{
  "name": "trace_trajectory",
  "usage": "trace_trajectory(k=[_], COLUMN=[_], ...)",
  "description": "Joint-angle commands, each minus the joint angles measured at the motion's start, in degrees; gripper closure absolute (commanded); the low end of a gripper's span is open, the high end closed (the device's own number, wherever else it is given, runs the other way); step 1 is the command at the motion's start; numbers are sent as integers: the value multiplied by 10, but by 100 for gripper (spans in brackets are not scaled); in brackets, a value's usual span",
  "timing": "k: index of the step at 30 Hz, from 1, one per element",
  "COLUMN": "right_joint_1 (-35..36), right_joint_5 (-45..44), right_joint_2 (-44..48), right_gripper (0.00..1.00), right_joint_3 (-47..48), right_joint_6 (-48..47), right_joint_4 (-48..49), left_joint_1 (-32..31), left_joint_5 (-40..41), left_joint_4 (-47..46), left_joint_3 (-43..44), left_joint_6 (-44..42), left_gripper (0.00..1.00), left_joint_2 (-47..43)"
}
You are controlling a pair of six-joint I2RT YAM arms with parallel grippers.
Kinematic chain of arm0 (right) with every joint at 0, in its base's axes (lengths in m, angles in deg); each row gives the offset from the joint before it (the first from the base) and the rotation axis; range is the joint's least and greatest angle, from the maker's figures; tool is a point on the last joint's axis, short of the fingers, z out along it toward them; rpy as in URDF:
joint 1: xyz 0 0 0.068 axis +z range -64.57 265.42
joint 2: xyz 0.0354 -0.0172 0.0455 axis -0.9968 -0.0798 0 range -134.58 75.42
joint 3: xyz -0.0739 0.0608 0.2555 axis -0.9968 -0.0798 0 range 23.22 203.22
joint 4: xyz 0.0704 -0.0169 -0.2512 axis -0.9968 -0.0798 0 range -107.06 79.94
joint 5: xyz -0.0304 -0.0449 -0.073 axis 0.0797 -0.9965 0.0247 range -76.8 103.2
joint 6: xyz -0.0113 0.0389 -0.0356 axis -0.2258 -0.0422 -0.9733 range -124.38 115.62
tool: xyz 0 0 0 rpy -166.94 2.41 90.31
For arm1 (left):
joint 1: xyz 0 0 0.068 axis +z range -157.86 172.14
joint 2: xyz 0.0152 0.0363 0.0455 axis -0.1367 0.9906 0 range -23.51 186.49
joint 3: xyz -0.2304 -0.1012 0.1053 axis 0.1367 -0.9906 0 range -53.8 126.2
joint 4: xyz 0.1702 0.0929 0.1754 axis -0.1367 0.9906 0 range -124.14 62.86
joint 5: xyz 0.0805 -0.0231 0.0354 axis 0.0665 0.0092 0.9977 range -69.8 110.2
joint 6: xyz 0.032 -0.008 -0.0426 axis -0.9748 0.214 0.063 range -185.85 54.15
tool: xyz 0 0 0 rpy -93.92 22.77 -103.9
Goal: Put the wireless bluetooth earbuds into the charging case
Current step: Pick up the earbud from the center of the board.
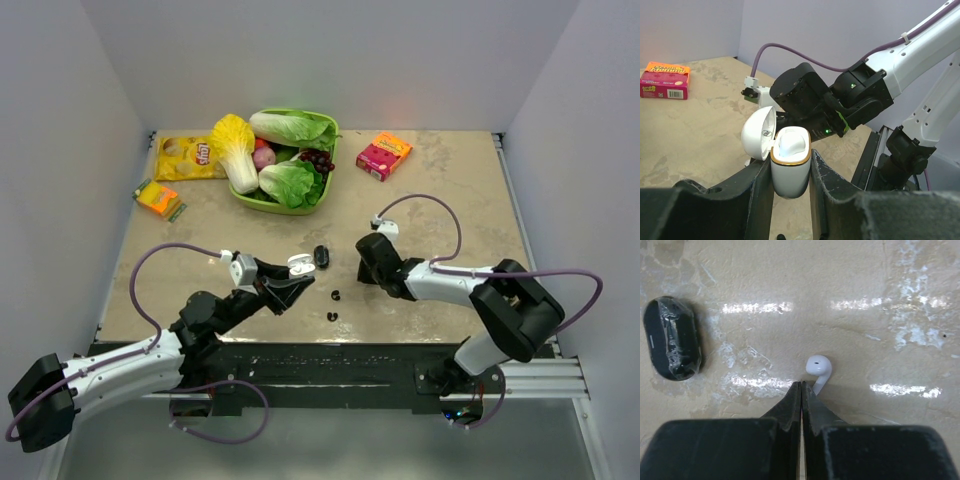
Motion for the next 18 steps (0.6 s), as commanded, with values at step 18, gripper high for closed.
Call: trace_trajectory(k=[18], right_joint_1=[24], right_joint_5=[-27], right_joint_2=[152], right_gripper=[72], right_joint_3=[62], right_joint_6=[-105], right_joint_4=[-79], left_joint_1=[-3], left_joint_5=[8], left_joint_4=[-28], left_joint_3=[-11], left_joint_6=[-4], left_gripper=[100], left_joint_2=[-24])
